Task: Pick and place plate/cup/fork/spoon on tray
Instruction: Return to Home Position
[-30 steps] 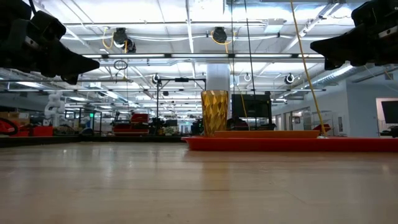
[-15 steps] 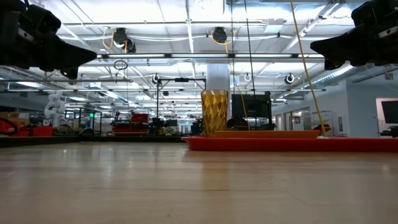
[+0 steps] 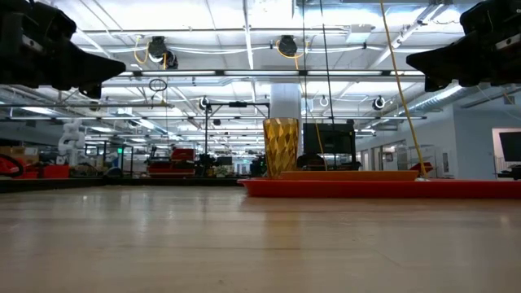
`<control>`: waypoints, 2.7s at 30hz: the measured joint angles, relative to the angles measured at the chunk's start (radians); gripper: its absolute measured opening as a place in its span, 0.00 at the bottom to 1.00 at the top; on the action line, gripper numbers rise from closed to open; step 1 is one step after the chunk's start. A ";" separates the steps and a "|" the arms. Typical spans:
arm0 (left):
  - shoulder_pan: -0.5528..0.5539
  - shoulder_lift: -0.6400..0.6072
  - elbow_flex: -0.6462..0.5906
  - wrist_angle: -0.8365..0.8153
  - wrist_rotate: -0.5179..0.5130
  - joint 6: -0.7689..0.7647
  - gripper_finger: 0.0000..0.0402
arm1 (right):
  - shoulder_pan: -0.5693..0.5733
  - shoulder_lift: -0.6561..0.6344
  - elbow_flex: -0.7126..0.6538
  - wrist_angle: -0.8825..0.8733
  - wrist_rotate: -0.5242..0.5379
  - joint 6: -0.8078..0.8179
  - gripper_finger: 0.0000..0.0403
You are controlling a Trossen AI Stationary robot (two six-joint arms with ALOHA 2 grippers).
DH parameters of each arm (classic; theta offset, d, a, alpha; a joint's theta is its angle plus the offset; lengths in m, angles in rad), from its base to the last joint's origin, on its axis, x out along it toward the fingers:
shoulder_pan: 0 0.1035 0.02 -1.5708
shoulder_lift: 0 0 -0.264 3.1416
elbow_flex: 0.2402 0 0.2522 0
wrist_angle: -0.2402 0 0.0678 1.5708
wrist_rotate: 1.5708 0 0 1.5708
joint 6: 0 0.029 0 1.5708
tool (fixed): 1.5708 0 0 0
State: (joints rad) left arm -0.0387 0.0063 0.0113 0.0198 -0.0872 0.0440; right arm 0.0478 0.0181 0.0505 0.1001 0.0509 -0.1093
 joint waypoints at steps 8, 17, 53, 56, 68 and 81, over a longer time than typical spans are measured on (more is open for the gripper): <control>0.000 0.000 0.000 0.000 -0.008 0.064 0.01 | 0.000 0.000 0.000 0.000 0.000 0.000 0.00; 0.000 0.000 -0.002 0.033 -0.014 0.055 0.03 | 0.000 0.000 0.000 0.000 0.000 0.000 0.00; 0.000 0.000 -0.002 0.043 -0.010 0.053 0.05 | 0.000 0.000 0.000 0.000 0.000 0.000 0.00; 0.000 0.000 -0.002 0.043 -0.010 0.053 0.05 | 0.000 0.000 0.000 0.000 0.000 0.000 0.00; 0.000 0.000 -0.001 0.043 -0.010 0.053 0.05 | 0.000 0.000 0.000 0.000 0.000 0.000 0.00; 0.000 0.000 -0.001 0.044 -0.010 0.053 0.05 | 0.000 0.000 0.000 0.000 0.000 0.000 0.00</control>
State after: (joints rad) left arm -0.0391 0.0063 0.0103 0.0633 -0.0971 0.0967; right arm 0.0479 0.0185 0.0509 0.1005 0.0509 -0.1093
